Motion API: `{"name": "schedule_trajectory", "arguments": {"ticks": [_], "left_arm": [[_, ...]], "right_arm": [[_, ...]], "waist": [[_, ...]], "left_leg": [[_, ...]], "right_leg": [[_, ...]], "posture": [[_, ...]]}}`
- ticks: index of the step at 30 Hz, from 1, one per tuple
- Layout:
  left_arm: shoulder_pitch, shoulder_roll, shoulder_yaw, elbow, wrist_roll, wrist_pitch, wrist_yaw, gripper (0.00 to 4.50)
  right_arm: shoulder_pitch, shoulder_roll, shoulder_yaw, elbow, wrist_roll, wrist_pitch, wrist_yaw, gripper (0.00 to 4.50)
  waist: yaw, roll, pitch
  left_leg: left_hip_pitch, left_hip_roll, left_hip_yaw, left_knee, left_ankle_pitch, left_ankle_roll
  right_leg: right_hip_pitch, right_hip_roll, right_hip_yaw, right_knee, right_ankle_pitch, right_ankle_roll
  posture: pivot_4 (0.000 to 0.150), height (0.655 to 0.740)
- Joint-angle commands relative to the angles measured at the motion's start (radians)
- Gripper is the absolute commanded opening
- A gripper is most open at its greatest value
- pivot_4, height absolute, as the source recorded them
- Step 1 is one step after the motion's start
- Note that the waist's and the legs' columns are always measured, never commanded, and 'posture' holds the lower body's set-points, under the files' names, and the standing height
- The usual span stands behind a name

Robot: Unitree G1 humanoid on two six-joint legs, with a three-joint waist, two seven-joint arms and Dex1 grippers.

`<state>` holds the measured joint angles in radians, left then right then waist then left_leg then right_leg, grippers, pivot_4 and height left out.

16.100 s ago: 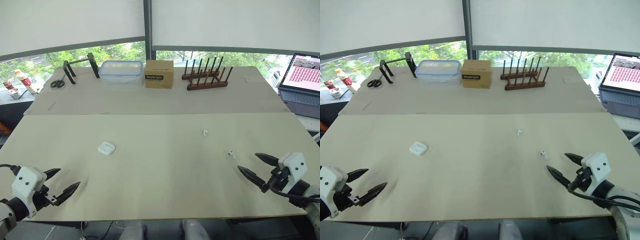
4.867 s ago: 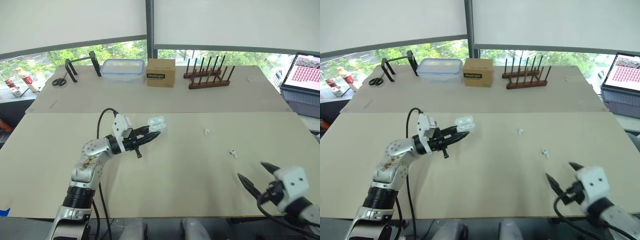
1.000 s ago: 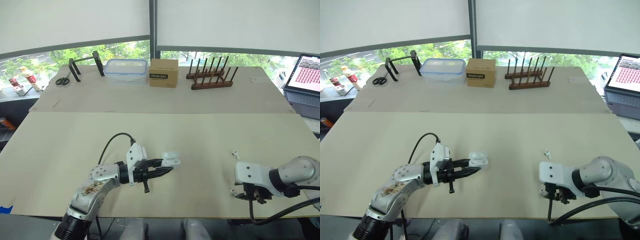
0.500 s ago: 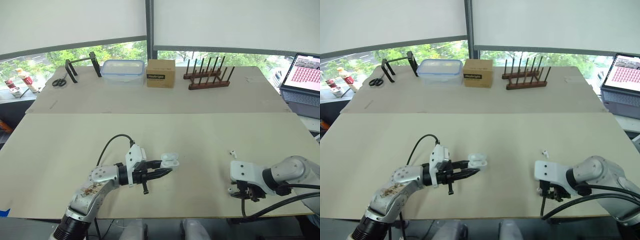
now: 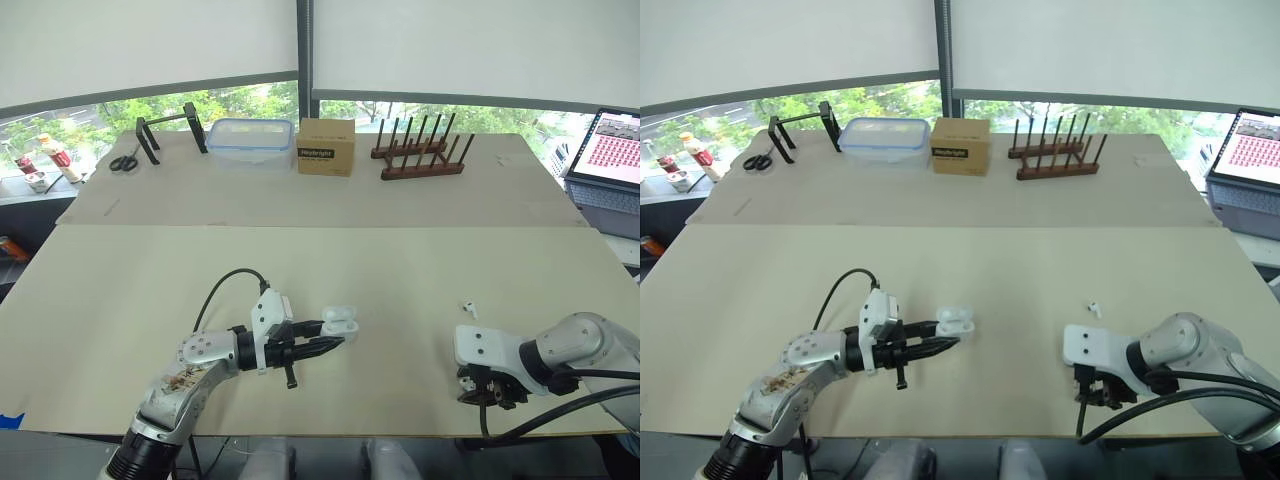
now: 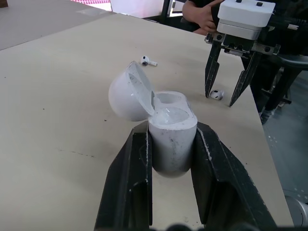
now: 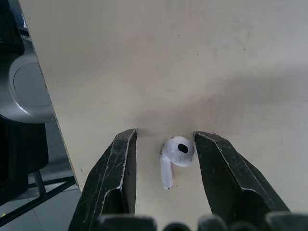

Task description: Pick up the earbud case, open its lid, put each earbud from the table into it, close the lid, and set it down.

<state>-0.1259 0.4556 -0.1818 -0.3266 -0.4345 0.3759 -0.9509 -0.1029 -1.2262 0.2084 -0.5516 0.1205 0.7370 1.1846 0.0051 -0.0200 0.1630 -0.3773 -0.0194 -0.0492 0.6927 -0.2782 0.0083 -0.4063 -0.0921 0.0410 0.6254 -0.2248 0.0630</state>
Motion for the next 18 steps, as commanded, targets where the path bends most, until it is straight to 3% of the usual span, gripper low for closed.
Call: {"name": "schedule_trajectory", "arguments": {"ticks": [1, 18], "left_arm": [[-0.007, -0.003, -0.003, -0.024, -0.012, -0.005, 0.002, 0.58], [-0.009, -0.009, -0.005, -0.025, -0.013, -0.001, 0.008, 0.58]], "right_arm": [[-0.016, -0.015, -0.024, 0.006, -0.004, 0.003, -0.01, 2.12], [-0.001, -0.024, -0.025, -0.002, 0.006, 0.019, -0.029, 2.12]], "waist": [[0.0, 0.0, 0.0], [0.003, 0.0, 0.0]], "left_leg": [[0.0, 0.0, 0.0, 0.0, 0.0, 0.0], [0.0, 0.0, 0.0, 0.0, 0.0, 0.0]], "right_leg": [[0.0, 0.0, 0.0, 0.0, 0.0, 0.0], [0.0, 0.0, 0.0, 0.0, 0.0, 0.0]], "posture": [[0.15, 0.74], [0.15, 0.74]]}}
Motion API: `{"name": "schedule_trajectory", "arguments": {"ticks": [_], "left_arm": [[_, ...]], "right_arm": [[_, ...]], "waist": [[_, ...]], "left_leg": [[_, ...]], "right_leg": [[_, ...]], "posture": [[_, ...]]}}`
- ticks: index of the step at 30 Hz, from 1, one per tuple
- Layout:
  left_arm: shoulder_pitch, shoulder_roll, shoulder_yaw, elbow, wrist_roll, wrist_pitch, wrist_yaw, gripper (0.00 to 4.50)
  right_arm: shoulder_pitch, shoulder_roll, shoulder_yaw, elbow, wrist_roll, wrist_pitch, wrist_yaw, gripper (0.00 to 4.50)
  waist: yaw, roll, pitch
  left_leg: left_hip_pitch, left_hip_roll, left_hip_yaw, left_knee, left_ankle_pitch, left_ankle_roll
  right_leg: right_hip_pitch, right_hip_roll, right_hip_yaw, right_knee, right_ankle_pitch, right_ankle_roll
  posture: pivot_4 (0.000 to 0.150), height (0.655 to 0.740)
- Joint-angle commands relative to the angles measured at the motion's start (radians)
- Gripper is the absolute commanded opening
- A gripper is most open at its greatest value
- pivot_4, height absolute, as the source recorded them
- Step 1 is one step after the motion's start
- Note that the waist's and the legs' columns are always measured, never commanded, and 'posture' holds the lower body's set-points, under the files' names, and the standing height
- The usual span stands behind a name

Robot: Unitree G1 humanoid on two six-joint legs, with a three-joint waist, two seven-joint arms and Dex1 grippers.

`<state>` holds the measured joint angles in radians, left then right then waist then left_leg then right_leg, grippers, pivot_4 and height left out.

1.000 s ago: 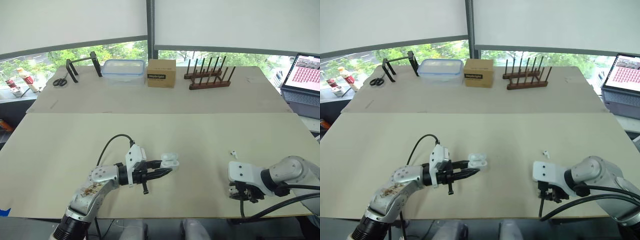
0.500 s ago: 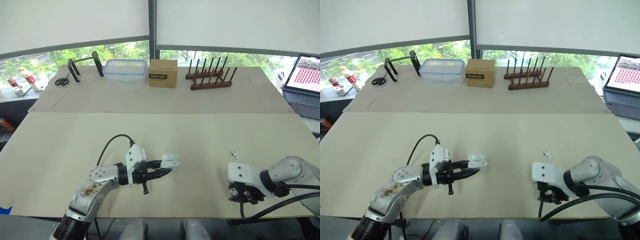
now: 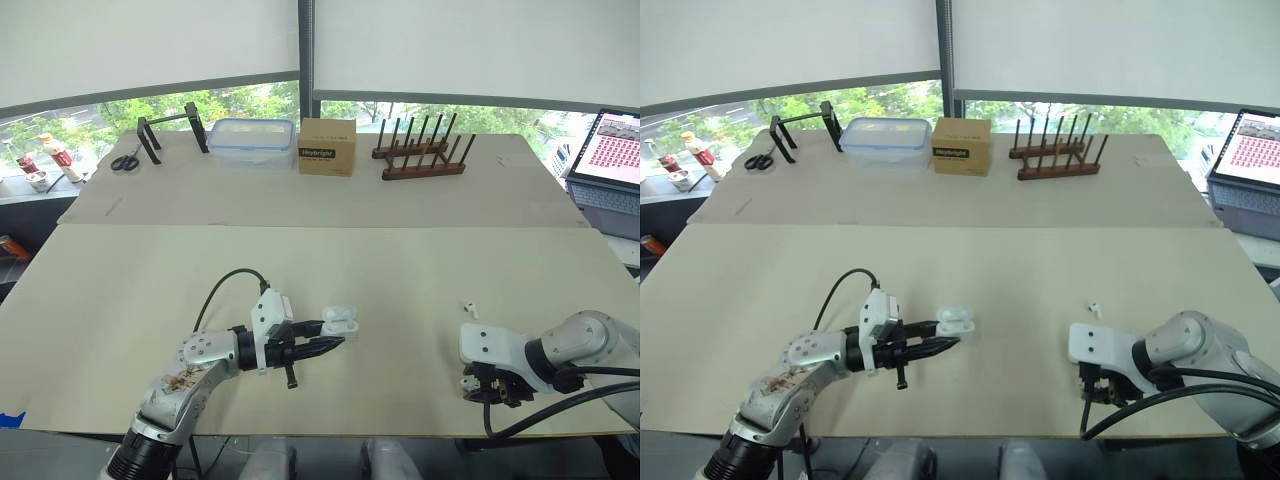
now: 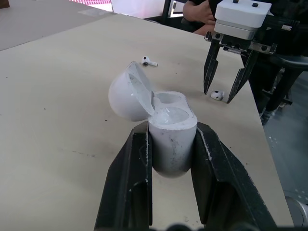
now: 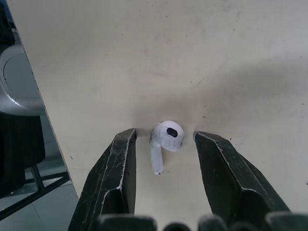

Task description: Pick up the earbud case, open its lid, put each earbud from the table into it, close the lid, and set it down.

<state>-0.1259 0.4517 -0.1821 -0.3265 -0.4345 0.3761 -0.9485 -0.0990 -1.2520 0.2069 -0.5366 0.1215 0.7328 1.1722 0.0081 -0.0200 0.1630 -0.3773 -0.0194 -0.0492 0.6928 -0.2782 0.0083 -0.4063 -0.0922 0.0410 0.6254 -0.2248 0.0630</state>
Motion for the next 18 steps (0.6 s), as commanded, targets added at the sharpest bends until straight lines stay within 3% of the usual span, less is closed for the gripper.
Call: {"name": "schedule_trajectory", "arguments": {"ticks": [1, 10, 16, 18], "left_arm": [[-0.01, -0.006, -0.005, -0.025, -0.013, -0.001, 0.005, 0.58], [-0.012, -0.006, -0.009, -0.024, -0.011, 0.003, 0.008, 0.58], [-0.01, -0.004, -0.01, -0.021, -0.01, 0.001, 0.009, 0.58], [-0.01, -0.004, -0.01, -0.02, -0.01, 0.0, 0.009, 0.58]], "right_arm": [[-0.007, 0.005, -0.024, -0.021, 0.007, 0.028, -0.02, 2.12], [-0.005, 0.009, -0.022, -0.042, 0.015, 0.058, -0.046, 2.12], [-0.003, 0.009, -0.024, -0.044, 0.014, 0.051, -0.062, 0.4], [-0.009, 0.012, -0.025, -0.046, 0.017, 0.053, -0.067, 0.39]], "waist": [[0.0, 0.0, 0.0], [0.0, 0.0, 0.0], [0.0, 0.0, 0.0], [0.0, 0.0, 0.0]], "left_leg": [[0.0, 0.0, 0.0, 0.0, 0.0, 0.0], [0.0, 0.0, 0.0, 0.0, 0.0, 0.0], [0.0, 0.0, 0.0, 0.0, 0.0, 0.0], [0.0, 0.0, 0.0, 0.0, 0.0, 0.0]], "right_leg": [[0.0, 0.0, 0.0, 0.0, 0.0, 0.0], [0.0, 0.0, 0.0, 0.0, 0.0, 0.0], [0.0, 0.0, 0.0, 0.0, 0.0, 0.0], [0.0, 0.0, 0.0, 0.0, 0.0, 0.0]], "posture": [[0.15, 0.74], [0.15, 0.74], [0.15, 0.74], [0.15, 0.74]]}}
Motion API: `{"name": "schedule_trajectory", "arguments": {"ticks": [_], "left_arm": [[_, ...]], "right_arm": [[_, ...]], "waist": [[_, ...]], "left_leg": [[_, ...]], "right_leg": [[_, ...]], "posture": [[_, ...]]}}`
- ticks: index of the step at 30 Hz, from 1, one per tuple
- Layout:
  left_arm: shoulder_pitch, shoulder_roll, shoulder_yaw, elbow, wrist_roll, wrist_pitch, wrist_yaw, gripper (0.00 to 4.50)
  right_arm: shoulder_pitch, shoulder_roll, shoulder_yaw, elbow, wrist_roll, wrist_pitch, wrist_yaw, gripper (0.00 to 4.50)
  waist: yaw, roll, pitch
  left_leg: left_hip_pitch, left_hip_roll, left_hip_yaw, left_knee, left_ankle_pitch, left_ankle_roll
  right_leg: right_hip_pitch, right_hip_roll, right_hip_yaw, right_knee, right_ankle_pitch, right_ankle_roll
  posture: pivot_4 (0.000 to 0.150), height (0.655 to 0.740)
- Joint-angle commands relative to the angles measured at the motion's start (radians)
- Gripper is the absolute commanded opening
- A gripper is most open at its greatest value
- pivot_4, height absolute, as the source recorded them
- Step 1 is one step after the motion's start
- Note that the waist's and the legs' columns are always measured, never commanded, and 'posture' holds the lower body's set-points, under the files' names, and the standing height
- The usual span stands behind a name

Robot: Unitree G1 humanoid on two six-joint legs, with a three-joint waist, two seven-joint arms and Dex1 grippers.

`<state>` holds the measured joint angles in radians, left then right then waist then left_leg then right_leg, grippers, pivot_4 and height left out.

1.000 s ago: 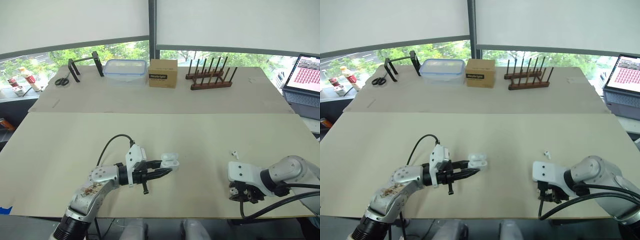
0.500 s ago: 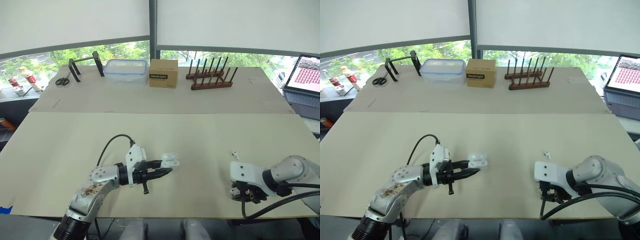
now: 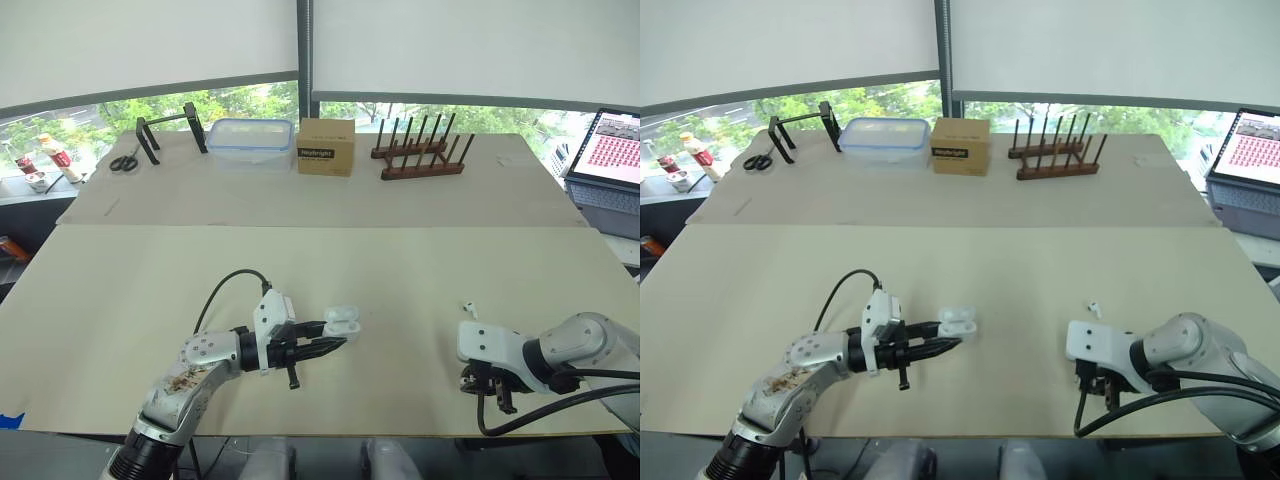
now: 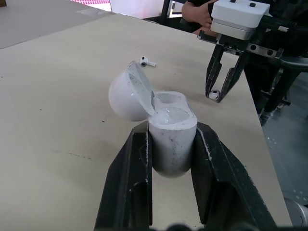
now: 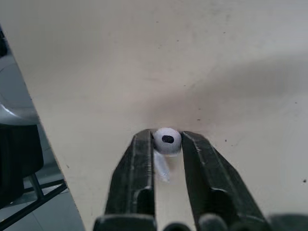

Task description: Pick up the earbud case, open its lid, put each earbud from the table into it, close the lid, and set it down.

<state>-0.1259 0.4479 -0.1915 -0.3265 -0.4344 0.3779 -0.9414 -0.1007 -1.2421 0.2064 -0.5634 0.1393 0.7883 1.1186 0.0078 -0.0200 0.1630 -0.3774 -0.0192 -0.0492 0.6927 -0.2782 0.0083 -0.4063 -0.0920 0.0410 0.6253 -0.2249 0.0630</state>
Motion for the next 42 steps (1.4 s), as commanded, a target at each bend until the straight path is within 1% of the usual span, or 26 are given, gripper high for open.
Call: {"name": "schedule_trajectory", "arguments": {"ticks": [1, 6, 8, 12, 14, 18, 20, 22, 24, 25, 26, 30, 34, 38, 42], "left_arm": [[-0.01, 0.001, -0.001, -0.019, -0.009, -0.003, 0.001, 0.58], [-0.012, -0.001, 0.001, -0.012, -0.008, -0.009, -0.001, 0.58], [-0.02, -0.009, 0.004, -0.002, -0.009, -0.016, 0.002, 0.58], [-0.055, -0.042, 0.013, 0.026, -0.002, -0.048, 0.019, 0.58], [-0.078, -0.061, 0.019, 0.049, 0.008, -0.069, 0.031, 0.58], [-0.151, -0.118, 0.053, 0.116, 0.033, -0.137, 0.094, 0.58], [-0.199, -0.147, 0.069, 0.148, 0.044, -0.173, 0.121, 0.58], [-0.228, -0.163, 0.078, 0.175, 0.052, -0.2, 0.129, 0.58], [-0.257, -0.181, 0.083, 0.201, 0.062, -0.223, 0.147, 0.58], [-0.272, -0.188, 0.087, 0.215, 0.068, -0.236, 0.156, 0.58], [-0.283, -0.193, 0.089, 0.229, 0.073, -0.246, 0.161, 0.58], [-0.313, -0.206, 0.099, 0.244, 0.07, -0.239, 0.173, 0.58], [-0.336, -0.223, 0.109, 0.23, 0.051, -0.204, 0.204, 0.58], [-0.339, -0.231, 0.112, 0.196, 0.036, -0.171, 0.219, 0.58], [-0.334, -0.229, 0.113, 0.175, 0.025, -0.148, 0.23, 0.58]], "right_arm": [[-0.012, 0.004, -0.026, -0.02, 0.002, -0.002, -0.015, 0.39], [-0.041, 0.018, -0.056, -0.021, 0.047, 0.016, -0.005, 0.39], [-0.08, 0.036, -0.076, -0.021, 0.085, 0.038, 0.001, 0.39], [-0.223, 0.133, -0.118, -0.009, 0.188, 0.137, -0.025, 0.39], [-0.295, 0.198, -0.143, -0.003, 0.246, 0.224, -0.055, 0.39], [-0.44, 0.419, -0.278, 0.007, 0.41, 0.459, -0.174, 0.39], [-0.513, 0.582, -0.387, 0.014, 0.486, 0.578, -0.257, 0.39], [-0.568, 0.702, -0.464, 0.02, 0.533, 0.662, -0.324, 0.39], [-0.644, 0.869, -0.575, 0.026, 0.563, 0.745, -0.41, 0.39], [-0.675, 0.952, -0.624, 0.029, 0.567, 0.773, -0.454, 0.39], [-0.696, 1.005, -0.657, 0.03, 0.568, 0.793, -0.487, 0.39], [-0.711, 1.144, -0.7, 0.018, 0.558, 0.771, -0.604, 0.39], [-0.668, 1.233, -0.662, 0.002, 0.541, 0.661, -0.703, 0.39], [-0.586, 1.282, -0.577, -0.007, 0.506, 0.508, -0.772, 0.39], [-0.518, 1.277, -0.498, -0.01, 0.488, 0.408, -0.798, 0.39]], "waist": [[0.0, 0.0, 0.0], [0.0, 0.0, 0.0], [0.0, 0.0, 0.0], [-0.001, 0.0, 0.0], [0.0, 0.0, 0.0], [0.003, -0.001, 0.0], [0.004, -0.001, 0.0], [0.005, 0.0, 0.0], [0.003, 0.0, 0.0], [0.003, 0.0, 0.0], [0.002, 0.0, 0.0], [0.001, 0.0, 0.0], [-0.004, 0.001, 0.0], [-0.014, 0.001, 0.0], [-0.026, 0.001, 0.0]], "left_leg": [[0.0, 0.0, 0.0, 0.0, 0.0, 0.0], [0.0, 0.0, 0.0, 0.0, 0.0, 0.0], [0.0, 0.0, 0.0, 0.0, 0.0, 0.0], [0.0, 0.0, 0.0, 0.0, 0.0, 0.0], [0.0, 0.0, 0.0, 0.0, 0.0, 0.0], [-0.002, -0.001, -0.001, 0.0, 0.0, 0.0], [-0.003, -0.001, -0.002, 0.0, 0.0, 0.0], [-0.005, -0.001, -0.003, 0.001, 0.0, 0.0], [-0.008, -0.002, -0.002, 0.001, 0.0, 0.0], [-0.011, -0.002, -0.002, 0.001, 0.0, -0.001], [-0.013, -0.003, -0.001, 0.001, 0.001, -0.002], [-0.013, -0.003, -0.002, 0.0, 0.002, -0.003], [-0.012, -0.003, -0.002, 0.0, 0.002, -0.003], [-0.013, -0.003, -0.002, 0.0, 0.002, -0.003], [-0.012, -0.003, -0.002, 0.0, 0.002, -0.003]], "right_leg": [[0.0, 0.0, 0.0, 0.0, 0.0, 0.0], [0.0, 0.0, 0.0, 0.0, 0.0, 0.0], [0.0, 0.0, 0.0, 0.0, 0.0, 0.0], [0.0, 0.0, 0.0, 0.0, 0.0, 0.0], [0.0, 0.0, 0.0, 0.0, 0.0, 0.0], [-0.001, 0.0, -0.001, 0.0, 0.0, 0.0], [-0.001, 0.0, -0.001, 0.0, 0.001, 0.0], [-0.003, 0.0, -0.001, 0.001, 0.001, 0.0], [-0.008, -0.001, -0.001, 0.003, 0.001, 0.0], [-0.013, -0.001, 0.001, 0.005, 0.001, -0.001], [-0.017, -0.001, 0.001, 0.007, 0.001, -0.001], [-0.018, -0.001, 0.0, 0.008, 0.002, -0.001], [-0.018, -0.001, 0.001, 0.008, 0.002, -0.001], [-0.018, 0.0, 0.001, 0.008, 0.002, -0.001], [-0.018, 0.0, 0.001, 0.008, 0.002, -0.001]], "posture": [[0.15, 0.74], [0.15, 0.74], [0.15, 0.74], [0.15, 0.74], [0.15, 0.74], [0.15, 0.74], [0.15, 0.74], [0.15, 0.74], [0.15, 0.74], [0.15, 0.74], [0.15, 0.74], [0.15, 0.74], [0.15, 0.74], [0.15, 0.74], [0.15, 0.74]]}}
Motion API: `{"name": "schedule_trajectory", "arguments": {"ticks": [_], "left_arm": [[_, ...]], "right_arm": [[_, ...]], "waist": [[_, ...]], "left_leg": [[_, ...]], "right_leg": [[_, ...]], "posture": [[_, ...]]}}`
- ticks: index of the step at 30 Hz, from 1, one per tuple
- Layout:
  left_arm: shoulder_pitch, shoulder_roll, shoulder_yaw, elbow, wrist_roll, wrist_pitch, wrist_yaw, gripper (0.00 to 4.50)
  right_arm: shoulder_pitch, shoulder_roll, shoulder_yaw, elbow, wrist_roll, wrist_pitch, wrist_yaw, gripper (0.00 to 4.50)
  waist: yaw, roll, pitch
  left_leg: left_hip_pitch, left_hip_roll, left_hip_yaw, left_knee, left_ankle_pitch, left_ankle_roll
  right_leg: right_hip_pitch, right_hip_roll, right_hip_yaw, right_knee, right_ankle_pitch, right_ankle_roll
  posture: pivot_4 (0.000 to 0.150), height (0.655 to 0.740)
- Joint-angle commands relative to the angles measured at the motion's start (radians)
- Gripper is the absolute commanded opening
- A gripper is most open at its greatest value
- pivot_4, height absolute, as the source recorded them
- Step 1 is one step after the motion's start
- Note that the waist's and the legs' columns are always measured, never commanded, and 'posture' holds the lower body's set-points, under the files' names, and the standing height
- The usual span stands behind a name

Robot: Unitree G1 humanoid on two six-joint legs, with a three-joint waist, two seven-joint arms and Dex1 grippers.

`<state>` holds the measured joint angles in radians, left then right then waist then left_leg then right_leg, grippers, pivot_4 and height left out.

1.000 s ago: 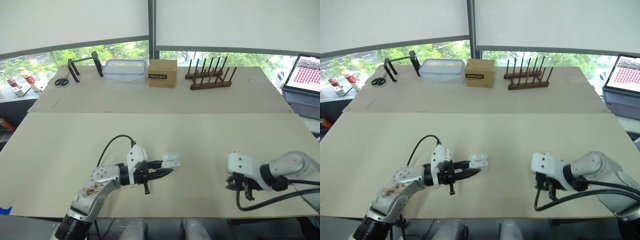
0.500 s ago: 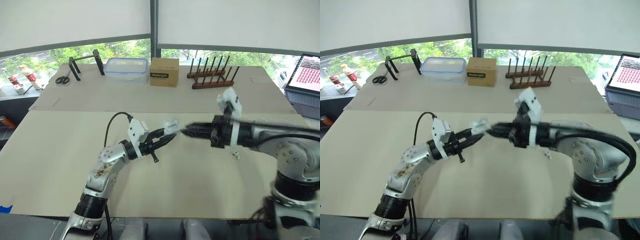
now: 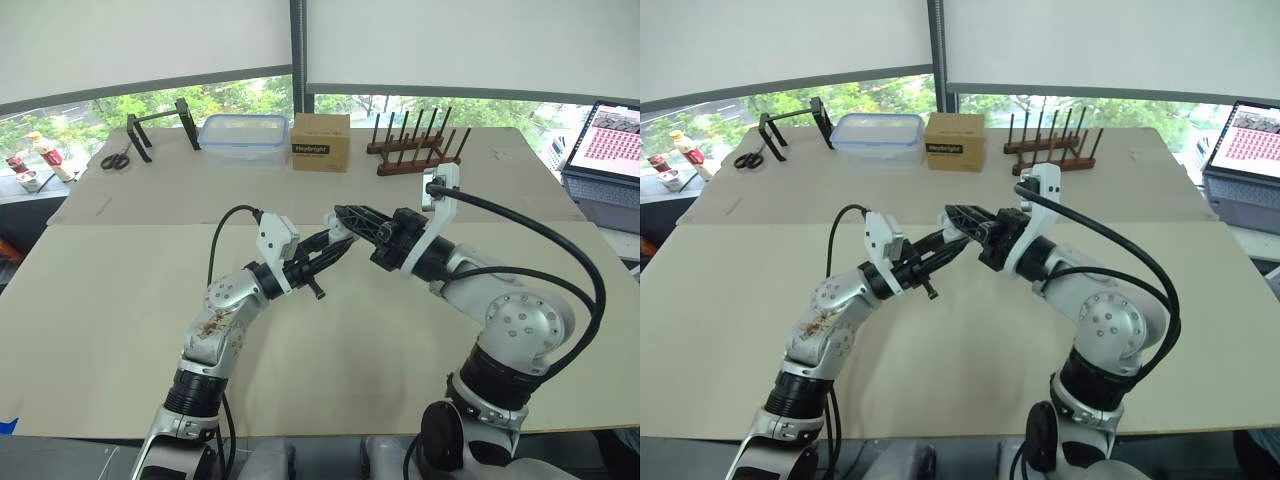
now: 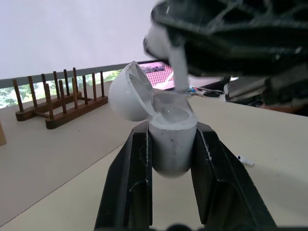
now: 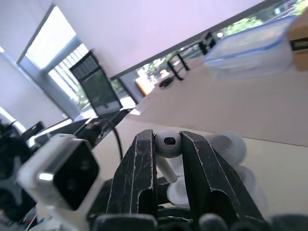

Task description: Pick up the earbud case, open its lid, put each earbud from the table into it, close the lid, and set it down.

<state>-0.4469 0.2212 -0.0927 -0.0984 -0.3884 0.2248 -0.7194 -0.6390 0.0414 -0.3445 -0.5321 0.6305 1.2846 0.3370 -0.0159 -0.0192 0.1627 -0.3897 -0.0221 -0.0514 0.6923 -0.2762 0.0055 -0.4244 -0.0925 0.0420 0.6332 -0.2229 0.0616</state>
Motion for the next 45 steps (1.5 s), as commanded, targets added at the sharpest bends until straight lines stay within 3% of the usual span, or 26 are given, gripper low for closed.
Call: {"name": "schedule_trajectory", "arguments": {"ticks": [1, 23, 25, 32, 38, 45], "left_arm": [[-0.012, -0.002, 0.014, -0.057, -0.023, 0.01, 0.01, 0.58], [-0.033, -0.011, -0.004, -0.076, -0.007, 0.027, 0.046, 0.58], [-0.031, -0.008, -0.004, -0.078, -0.003, 0.025, 0.045, 0.58], [-0.009, 0.022, -0.009, -0.081, 0.021, 0.024, 0.035, 0.58], [0.011, 0.035, -0.005, -0.081, 0.022, 0.028, 0.029, 0.58], [0.027, 0.057, -0.004, -0.061, 0.027, 0.022, 0.011, 0.58]], "right_arm": [[0.035, -0.007, 0.067, -0.04, -0.003, -0.109, -0.025, 0.39], [0.181, -0.098, 0.312, -0.032, -0.076, -0.333, -0.137, 0.39], [0.192, -0.111, 0.317, -0.038, -0.081, -0.34, -0.146, 1.45], [0.201, -0.168, 0.281, -0.086, -0.057, -0.36, -0.153, 3.82], [0.2, -0.261, 0.174, -0.158, 0.088, -0.296, -0.112, 3.83], [0.29, -0.538, 0.03, -0.184, 0.194, -0.275, 0.018, 3.83]], "waist": [[-0.003, 0.0, 0.0], [-0.002, 0.0, 0.0], [-0.002, 0.0, 0.0], [0.0, 0.0, 0.0], [0.001, 0.0, 0.0], [0.005, 0.0, 0.0]], "left_leg": [[0.0, 0.0, 0.0, -0.001, 0.0, 0.0], [0.001, 0.0, 0.0, -0.001, 0.0, 0.0], [0.001, 0.0, 0.0, -0.001, 0.0, 0.0], [0.001, 0.0, 0.0, -0.001, 0.0, 0.0], [0.001, 0.0, 0.0, -0.002, 0.0, 0.0], [0.0, 0.0, 0.0, -0.001, 0.0, 0.001]], "right_leg": [[0.0, 0.0, 0.0, 0.0, 0.0, 0.0], [0.0, 0.0, 0.0, -0.002, 0.0, 0.0], [0.0, 0.0, 0.0, -0.002, 0.0, 0.0], [0.001, 0.0, 0.0, -0.002, 0.0, 0.0], [0.001, 0.001, 0.0, -0.002, 0.0, 0.0], [0.003, 0.0, 0.0, -0.004, 0.0, 0.0]], "posture": [[0.15, 0.74], [0.15, 0.74], [0.15, 0.74], [0.15, 0.74], [0.15, 0.74], [0.15, 0.74]]}}
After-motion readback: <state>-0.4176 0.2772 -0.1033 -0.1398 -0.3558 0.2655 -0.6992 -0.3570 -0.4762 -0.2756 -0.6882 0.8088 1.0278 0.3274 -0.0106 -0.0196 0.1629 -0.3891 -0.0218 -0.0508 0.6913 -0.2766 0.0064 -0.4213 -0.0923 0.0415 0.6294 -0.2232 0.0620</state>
